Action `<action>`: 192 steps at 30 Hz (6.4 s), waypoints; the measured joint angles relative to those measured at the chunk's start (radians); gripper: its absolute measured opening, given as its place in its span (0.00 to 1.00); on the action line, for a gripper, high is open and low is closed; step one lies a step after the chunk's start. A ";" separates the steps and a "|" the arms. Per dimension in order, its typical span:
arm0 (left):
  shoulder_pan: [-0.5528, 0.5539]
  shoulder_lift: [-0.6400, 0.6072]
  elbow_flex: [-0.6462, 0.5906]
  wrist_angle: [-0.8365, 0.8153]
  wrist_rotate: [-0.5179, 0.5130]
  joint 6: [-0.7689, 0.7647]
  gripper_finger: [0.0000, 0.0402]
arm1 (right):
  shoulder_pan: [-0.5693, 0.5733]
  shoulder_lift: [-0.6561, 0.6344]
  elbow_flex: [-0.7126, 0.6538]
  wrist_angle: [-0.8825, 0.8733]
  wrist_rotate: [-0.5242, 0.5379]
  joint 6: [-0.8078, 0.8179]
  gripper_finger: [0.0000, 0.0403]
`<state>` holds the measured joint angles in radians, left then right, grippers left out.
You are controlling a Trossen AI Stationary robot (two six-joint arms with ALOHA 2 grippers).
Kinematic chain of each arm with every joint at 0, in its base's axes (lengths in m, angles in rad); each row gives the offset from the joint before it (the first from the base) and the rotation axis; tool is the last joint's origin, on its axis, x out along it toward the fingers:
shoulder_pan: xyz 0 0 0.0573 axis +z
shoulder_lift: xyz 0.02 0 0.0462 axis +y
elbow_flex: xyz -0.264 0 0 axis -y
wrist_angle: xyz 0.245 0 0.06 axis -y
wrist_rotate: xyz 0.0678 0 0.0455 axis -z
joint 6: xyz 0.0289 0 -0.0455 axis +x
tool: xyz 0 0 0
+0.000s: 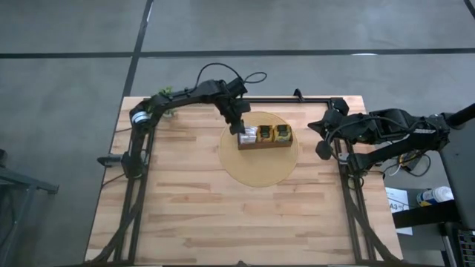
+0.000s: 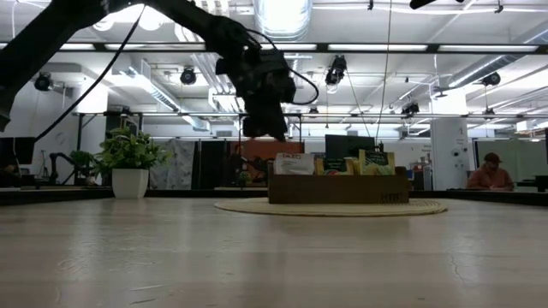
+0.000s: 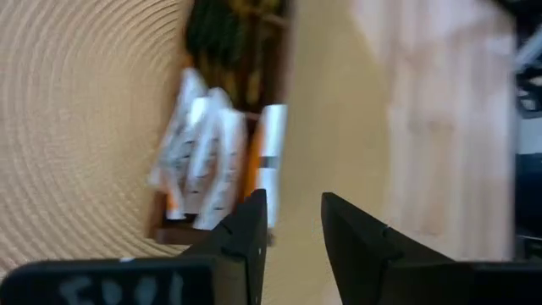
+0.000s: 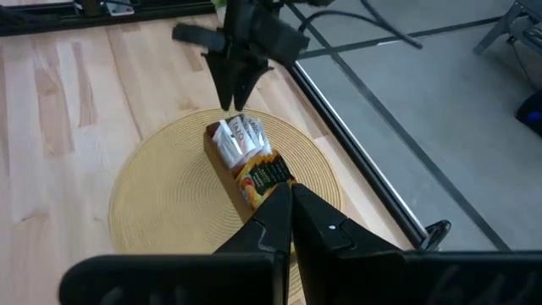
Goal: Pick & Place Tea
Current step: Return to Home Position
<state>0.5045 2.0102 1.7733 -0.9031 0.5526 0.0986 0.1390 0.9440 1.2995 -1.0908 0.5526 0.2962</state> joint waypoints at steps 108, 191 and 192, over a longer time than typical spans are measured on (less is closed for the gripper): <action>-0.551 -2.000 -1.764 0.923 -0.495 -0.162 0.00 | -0.002 -0.931 -1.291 1.136 -0.329 -0.169 0.02; -0.551 -1.996 -1.762 0.938 -0.491 -0.158 0.00 | -0.002 -0.928 -1.290 1.135 -0.325 -0.177 0.02; -0.551 -1.996 -1.762 0.938 -0.491 -0.158 0.00 | -0.002 -0.928 -1.290 1.135 -0.325 -0.177 0.02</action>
<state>-0.0467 0.0139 0.0109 0.0353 0.0612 -0.0597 0.1373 0.0158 0.0093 0.0441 0.2272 0.1196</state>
